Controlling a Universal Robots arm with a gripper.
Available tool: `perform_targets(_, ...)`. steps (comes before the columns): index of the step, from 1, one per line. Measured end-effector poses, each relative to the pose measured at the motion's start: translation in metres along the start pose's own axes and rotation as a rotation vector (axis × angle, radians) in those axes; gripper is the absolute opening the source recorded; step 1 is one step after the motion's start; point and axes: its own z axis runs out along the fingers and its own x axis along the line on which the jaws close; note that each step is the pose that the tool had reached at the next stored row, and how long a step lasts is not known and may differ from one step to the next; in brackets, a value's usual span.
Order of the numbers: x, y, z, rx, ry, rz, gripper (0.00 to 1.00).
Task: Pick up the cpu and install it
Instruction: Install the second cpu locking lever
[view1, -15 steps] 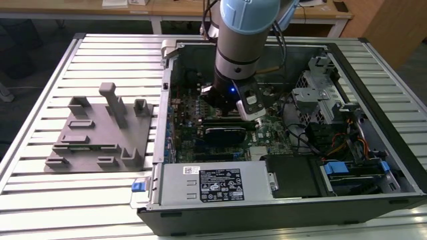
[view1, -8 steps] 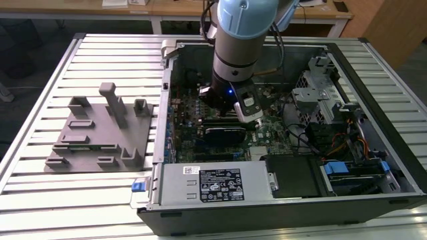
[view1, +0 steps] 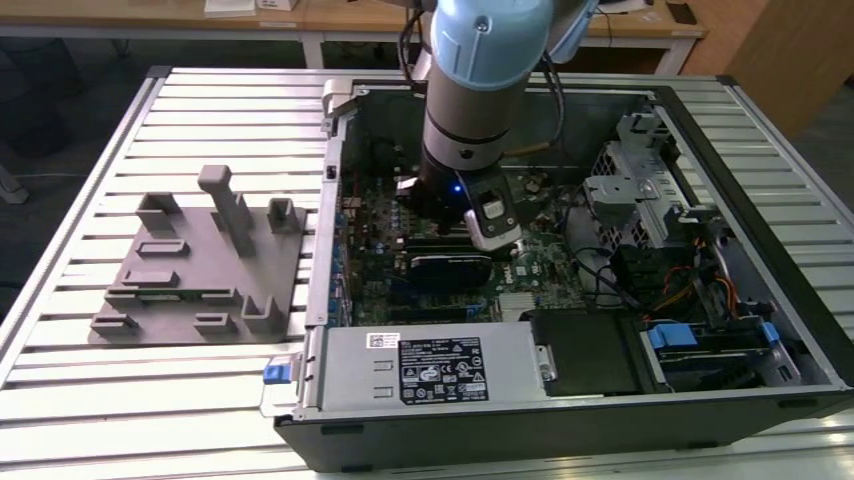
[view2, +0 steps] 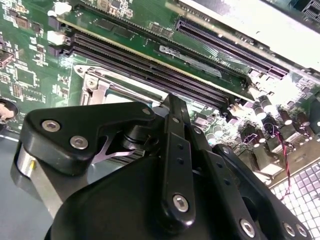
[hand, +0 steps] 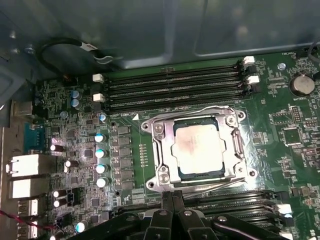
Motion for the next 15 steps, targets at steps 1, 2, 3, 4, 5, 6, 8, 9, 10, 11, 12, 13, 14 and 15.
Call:
perform_targets(1, 0.0003, -0.0003, 0.0006, -0.0024, 0.0003, 0.0, 0.11)
perform_targets(2, 0.001, -0.0006, 0.0013, -0.005, 0.0007, 0.0, 0.11)
perform_targets(3, 0.0019, -0.0009, 0.0018, -0.0074, 0.0012, 0.0, 0.11)
perform_targets(4, 0.003, -0.0012, 0.0025, -0.01, 0.0016, 0.0, 0.11)
perform_targets(5, 0.0039, -0.0015, 0.0033, -0.0123, 0.0018, 0.0, 0.11)
perform_targets(6, 0.0045, -0.0018, 0.0041, -0.0147, 0.0021, 0.0, 0.11)
perform_targets(8, 0.0056, -0.0027, 0.0051, -0.0209, 0.003, 0.0, 0.11)
perform_targets(9, 0.0059, -0.0031, 0.0057, -0.0243, 0.0035, 0.0, 0.11)
perform_targets(10, 0.0064, -0.0035, 0.0063, -0.0275, 0.004, 0.0, 0.11)
perform_targets(11, 0.007, -0.0038, 0.007, -0.0306, 0.0044, 0.0, 0.11)
perform_targets(12, 0.0076, -0.0041, 0.0077, -0.0338, 0.0048, 0.0, 0.11)
perform_targets(13, 0.0082, -0.0043, 0.0085, -0.0362, 0.0051, 0.0, 0.11)
perform_targets(14, 0.0088, -0.0046, 0.0093, -0.0377, 0.0054, 0.0, 0.11)
perform_targets(15, 0.0093, -0.0048, 0.01, -0.0386, 0.0055, 0.0, 0.11)
